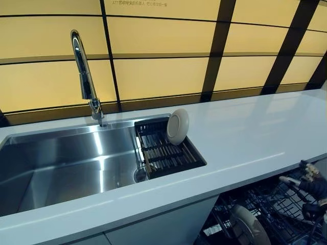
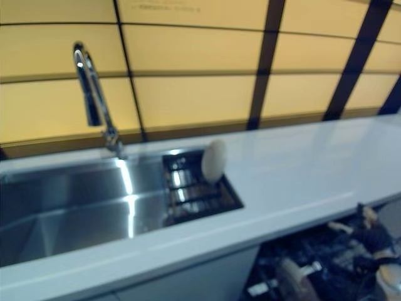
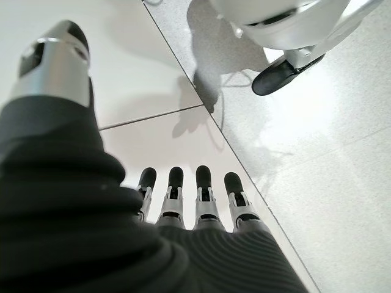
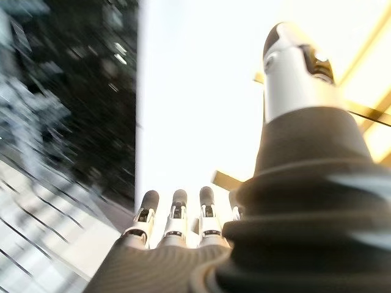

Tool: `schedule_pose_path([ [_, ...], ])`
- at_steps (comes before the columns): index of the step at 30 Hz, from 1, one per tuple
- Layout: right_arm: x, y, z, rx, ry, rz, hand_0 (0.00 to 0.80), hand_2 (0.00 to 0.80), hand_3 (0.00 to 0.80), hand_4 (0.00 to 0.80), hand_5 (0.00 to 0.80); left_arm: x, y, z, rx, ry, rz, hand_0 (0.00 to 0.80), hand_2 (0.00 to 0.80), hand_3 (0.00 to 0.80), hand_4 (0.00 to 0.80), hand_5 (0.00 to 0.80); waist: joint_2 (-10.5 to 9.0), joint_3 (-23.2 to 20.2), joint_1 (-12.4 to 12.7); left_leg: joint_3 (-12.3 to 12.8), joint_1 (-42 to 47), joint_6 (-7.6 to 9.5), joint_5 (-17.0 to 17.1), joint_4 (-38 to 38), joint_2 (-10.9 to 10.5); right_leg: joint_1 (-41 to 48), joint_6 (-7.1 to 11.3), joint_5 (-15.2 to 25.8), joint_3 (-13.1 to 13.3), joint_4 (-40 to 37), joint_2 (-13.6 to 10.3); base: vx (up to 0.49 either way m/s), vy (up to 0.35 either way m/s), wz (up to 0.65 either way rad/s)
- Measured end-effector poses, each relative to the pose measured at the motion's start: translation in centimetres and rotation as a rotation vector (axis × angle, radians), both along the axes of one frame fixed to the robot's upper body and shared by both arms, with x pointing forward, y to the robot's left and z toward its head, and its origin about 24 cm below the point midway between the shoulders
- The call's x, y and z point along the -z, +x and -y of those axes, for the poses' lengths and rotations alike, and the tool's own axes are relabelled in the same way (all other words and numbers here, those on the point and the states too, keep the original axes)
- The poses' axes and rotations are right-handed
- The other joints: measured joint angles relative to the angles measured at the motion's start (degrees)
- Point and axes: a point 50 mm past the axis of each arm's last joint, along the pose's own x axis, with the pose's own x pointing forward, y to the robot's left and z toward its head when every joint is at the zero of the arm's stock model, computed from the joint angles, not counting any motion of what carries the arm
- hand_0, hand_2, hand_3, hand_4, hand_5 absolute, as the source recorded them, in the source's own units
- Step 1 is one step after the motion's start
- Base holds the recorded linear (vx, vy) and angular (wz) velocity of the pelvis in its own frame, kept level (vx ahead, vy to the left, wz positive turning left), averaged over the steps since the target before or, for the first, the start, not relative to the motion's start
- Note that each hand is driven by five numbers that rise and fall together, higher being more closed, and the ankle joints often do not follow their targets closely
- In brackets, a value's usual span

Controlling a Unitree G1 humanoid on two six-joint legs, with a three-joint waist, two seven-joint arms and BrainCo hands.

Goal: Take plates into dishwasher

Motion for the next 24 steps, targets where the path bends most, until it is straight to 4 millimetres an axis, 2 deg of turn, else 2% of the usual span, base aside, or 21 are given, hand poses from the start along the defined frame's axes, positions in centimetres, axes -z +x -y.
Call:
schedule_pose_path([
  [2,-2.1,0.2,-0.1,-0.018,-0.063,0.069,0.000,0.000,0.000,0.000,0.000,0.0,0.0,0.0,-0.017,-0.007,0.005,0.000,0.000,0.000,0.000,0.000,0.32,-0.21,0.00,0.48,-0.07,-0.05,-0.03,0.01,0.03,-0.31,-0.12,0.10,0.40,0.01,0.02,-0.007,0.028,-0.10],
  [4,-2.9,0.6,-0.5,-0.047,-0.065,0.108,0.000,0.000,0.000,0.000,0.000,0.0,0.2,0.1,-0.025,-0.012,0.011,0.000,0.000,0.000,0.000,0.000,0.36,-0.33,0.04,0.52,-0.07,-0.06,-0.03,0.01,0.06,-0.32,-0.15,0.13,0.46,0.02,0.07,-0.001,0.009,-0.03],
  [7,-3.8,1.6,-1.2,-0.085,-0.033,0.169,0.000,0.000,0.000,0.000,0.000,0.1,0.2,0.5,-0.028,-0.023,0.012,0.000,0.000,0.000,0.000,0.000,0.42,-0.92,0.31,0.57,-0.08,-0.06,-0.03,0.01,0.05,-0.38,-0.18,0.15,0.50,0.01,0.09,0.000,0.000,0.00],
  [10,-4.3,3.5,-2.7,-0.172,0.020,0.175,0.000,0.000,0.000,0.000,0.000,0.3,0.0,0.8,-0.025,-0.029,-0.002,0.000,0.000,0.000,0.000,0.000,0.63,-1.66,0.98,0.50,-0.09,-0.06,-0.03,0.01,0.08,-0.33,-0.19,0.16,0.36,0.00,0.07,0.000,0.000,0.00],
  [14,-2.6,4.8,-3.8,-0.219,0.145,0.113,0.000,0.000,0.000,0.000,0.000,0.3,0.3,1.2,-0.009,-0.035,0.002,0.000,0.000,0.000,0.000,0.000,0.42,-2.04,3.94,-0.20,-0.30,-0.05,-0.01,0.02,0.15,-0.13,-0.21,0.16,-0.08,-0.02,0.05,0.017,-0.035,0.05],
  [15,-1.3,5.8,-3.7,-0.204,0.209,0.079,0.000,0.000,0.000,0.000,0.000,0.4,0.3,1.2,0.003,-0.032,-0.009,0.000,0.000,0.000,0.000,0.000,0.06,-2.22,4.65,-0.42,-0.32,-0.06,0.00,0.09,0.17,-0.04,-0.21,0.15,-0.53,-0.05,0.07,0.023,-0.045,0.12],
  [19,1.6,6.8,-2.9,-0.121,0.302,-0.026,0.000,0.000,0.000,0.000,0.000,0.4,0.5,1.3,0.008,-0.031,-0.011,0.000,0.000,0.000,0.000,0.000,-0.46,-2.46,7.02,-2.30,-0.98,-0.12,0.21,0.12,0.23,0.49,-0.46,-0.03,-2.33,-0.05,0.02,0.035,-0.064,0.27],
  [24,2.5,7.2,-2.0,-0.042,0.353,-0.042,0.000,0.000,0.000,0.000,0.000,0.4,0.0,1.1,-0.001,-0.023,-0.030,0.000,0.000,0.000,0.000,0.000,-0.65,-2.34,8.39,-3.55,-1.07,-0.20,0.34,0.31,0.33,1.21,-0.54,-0.30,-3.58,-0.06,0.00,0.038,-0.050,0.13],
])
